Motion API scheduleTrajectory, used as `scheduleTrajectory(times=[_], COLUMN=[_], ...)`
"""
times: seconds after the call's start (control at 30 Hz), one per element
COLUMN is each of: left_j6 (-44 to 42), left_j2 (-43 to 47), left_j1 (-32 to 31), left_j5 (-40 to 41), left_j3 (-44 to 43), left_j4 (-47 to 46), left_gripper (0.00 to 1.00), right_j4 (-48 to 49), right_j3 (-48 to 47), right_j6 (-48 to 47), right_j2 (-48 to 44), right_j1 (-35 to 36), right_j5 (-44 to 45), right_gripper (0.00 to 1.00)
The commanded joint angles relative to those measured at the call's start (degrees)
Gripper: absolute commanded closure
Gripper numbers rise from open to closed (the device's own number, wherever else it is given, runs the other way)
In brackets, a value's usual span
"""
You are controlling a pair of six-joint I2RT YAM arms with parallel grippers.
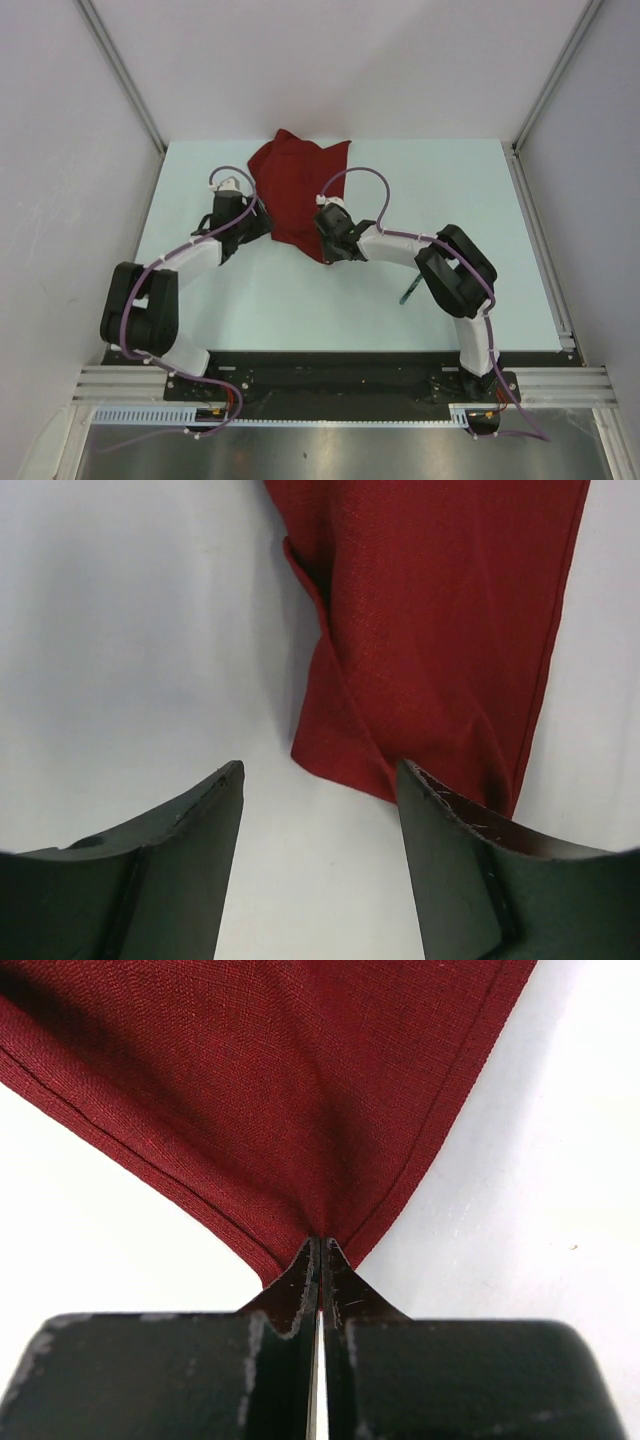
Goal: Fold the napkin, place the utensils inside, and roll it up
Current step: Flatten the napkin out
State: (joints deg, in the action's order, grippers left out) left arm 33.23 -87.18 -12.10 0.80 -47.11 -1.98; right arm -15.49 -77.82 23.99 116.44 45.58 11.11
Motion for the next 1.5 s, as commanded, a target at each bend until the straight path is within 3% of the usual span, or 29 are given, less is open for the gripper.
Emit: scheduleTrajectory(times=[0.0,0.1,0.2,0.33,0.6,0.67,0.73,0.8,0.83,0.93,1.03,1.27,1.47], left_j6=[2.8,2.6,2.5,2.3,-4.5,-4.2,-2.3,-0.4,0.2,1.6,2.7,4.4,5.2], left_j2=[-3.2,-5.6,-7.4,-8.4,3.9,3.7,-0.3,-4.0,-6.0,-10.0,-12.0,-14.5,-14.7], left_j1=[-0.8,-0.8,-0.8,-0.8,-5.8,-6.4,-5.9,-5.0,-4.6,-4.2,-4.2,-3.4,-3.0], left_j5=[-2.3,-2.3,-2.1,-1.9,7.1,6.2,6.1,4.7,4.1,3.3,3.0,3.6,2.5], left_j3=[-2.6,-3.9,-4.6,-5.4,-5.2,-5.4,-7.0,-9.7,-10.3,-10.9,-11.6,-12.0,-10.6], left_j4=[-7.6,-7.4,-7.9,-7.9,-6.9,-6.8,-4.4,-0.4,0.3,-0.2,-0.9,-0.6,-1.0], left_gripper=[0.34,0.46,0.64,1.0,1.0,0.97,0.82,0.75,0.65,0.52,0.47,0.47,0.65], right_j4=[-12.6,-12.9,-13.1,-13.3,-13.9,-14.0,-14.0,-14.0,-14.0,-13.7,-13.6,-13.3,-13.3], right_j3=[3.9,3.6,3.6,3.6,3.7,3.6,3.4,3.4,3.5,4.2,4.7,5.1,4.9], right_j6=[-0.1,-0.3,-0.3,-0.3,-0.6,-1.0,-1.1,-1.0,-0.9,-0.5,-0.4,-0.6,-0.5], right_j2=[2.6,2.4,1.6,0.7,-1.8,-1.8,-1.7,-1.7,-1.9,-2.6,-3.0,-2.6,-1.8], right_j1=[-0.5,-0.8,-0.9,-1.0,-2.2,-2.3,-2.3,-2.4,-2.4,-2.3,-2.3,-2.3,-2.3], right_j5=[1.2,1.4,1.2,1.1,2.2,2.5,2.5,2.1,2.0,1.5,1.1,0.4,0.3], right_gripper=[1.0,1.0,1.0,1.0,1.0,1.0,1.0,1.0,1.0,1.0,1.0,1.0,1.0])
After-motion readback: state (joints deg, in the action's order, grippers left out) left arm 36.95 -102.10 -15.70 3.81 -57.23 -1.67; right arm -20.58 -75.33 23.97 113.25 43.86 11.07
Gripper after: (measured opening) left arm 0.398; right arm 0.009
